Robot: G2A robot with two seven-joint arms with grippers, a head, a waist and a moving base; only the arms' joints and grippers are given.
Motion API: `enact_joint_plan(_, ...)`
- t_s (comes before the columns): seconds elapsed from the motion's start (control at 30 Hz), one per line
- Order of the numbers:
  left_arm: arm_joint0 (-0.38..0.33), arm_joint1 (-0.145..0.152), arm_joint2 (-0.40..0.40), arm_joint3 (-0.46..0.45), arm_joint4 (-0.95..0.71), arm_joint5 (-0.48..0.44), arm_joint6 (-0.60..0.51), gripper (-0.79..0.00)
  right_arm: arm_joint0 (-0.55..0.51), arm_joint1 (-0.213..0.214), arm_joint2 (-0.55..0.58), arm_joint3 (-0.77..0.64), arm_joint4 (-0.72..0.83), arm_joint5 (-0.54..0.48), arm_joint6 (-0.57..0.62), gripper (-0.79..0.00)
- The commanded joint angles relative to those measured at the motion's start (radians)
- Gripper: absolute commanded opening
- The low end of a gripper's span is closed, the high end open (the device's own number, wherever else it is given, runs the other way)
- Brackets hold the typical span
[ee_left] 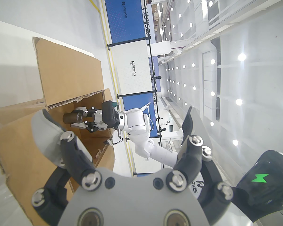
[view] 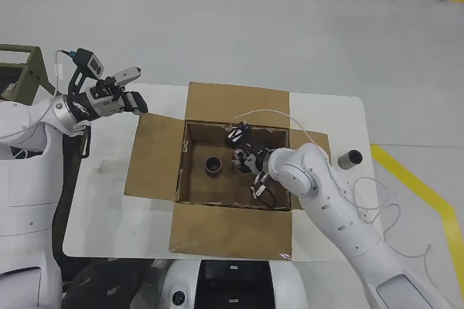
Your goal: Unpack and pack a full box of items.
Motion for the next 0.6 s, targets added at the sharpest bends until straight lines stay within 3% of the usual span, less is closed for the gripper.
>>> enact_joint_plan(0.0,0.000,0.000,0.000,0.000,0.000,0.000,0.000,0.000,-0.020,0.007,0.019,-0.039,-0.001,-0.004,0.011,-0.785)
enact_joint_plan(0.57,0.000,0.000,0.000,0.000,0.000,0.000,0.000,0.000,-0.156,0.046,0.155,-0.341,0.014,0.022,0.019,-0.785)
